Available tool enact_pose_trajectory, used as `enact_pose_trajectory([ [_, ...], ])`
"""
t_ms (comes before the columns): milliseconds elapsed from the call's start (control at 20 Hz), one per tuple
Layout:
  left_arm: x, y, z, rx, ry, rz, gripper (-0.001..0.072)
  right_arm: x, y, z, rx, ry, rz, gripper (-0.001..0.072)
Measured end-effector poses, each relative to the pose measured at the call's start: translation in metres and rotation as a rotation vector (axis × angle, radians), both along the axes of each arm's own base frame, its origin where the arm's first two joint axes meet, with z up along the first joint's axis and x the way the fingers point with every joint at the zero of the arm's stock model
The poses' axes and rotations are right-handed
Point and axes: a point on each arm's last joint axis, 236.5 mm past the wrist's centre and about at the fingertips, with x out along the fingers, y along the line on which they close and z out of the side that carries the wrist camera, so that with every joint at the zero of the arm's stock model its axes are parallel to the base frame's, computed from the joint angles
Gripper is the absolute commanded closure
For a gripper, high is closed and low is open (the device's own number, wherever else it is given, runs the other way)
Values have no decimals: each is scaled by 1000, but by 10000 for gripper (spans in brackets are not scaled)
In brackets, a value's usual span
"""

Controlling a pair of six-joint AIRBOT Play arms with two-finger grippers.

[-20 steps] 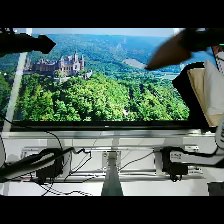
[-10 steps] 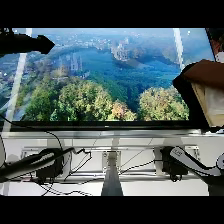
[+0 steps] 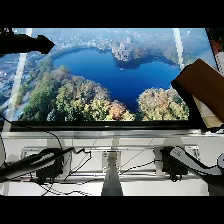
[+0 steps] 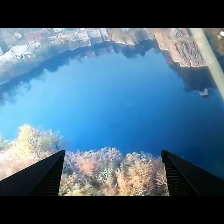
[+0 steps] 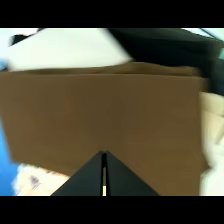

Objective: Fold the clothes and pants, and hang the long-sleeved shirts on hangers.

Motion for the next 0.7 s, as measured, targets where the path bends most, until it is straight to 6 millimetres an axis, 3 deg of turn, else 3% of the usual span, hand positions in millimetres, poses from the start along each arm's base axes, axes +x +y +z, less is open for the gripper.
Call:
enact_pose_trajectory([
  [100,0,0,0,0,0,0,9,36,40,4,-24,-32,171,699],
  [200,0,0,0,0,0,0,9,72,95,11,-64,-74,380,699],
  [350,0,0,0,0,0,0,9,108,197,25,-177,-153,766,699],
  [450,0,0,0,0,0,0,9,118,262,35,-285,-217,1009,699],
  [550,0,0,0,0,0,0,9,123,312,48,-377,-299,1166,698],
  [700,0,0,0,0,0,0,9,126,360,70,-464,-425,1280,699],
])
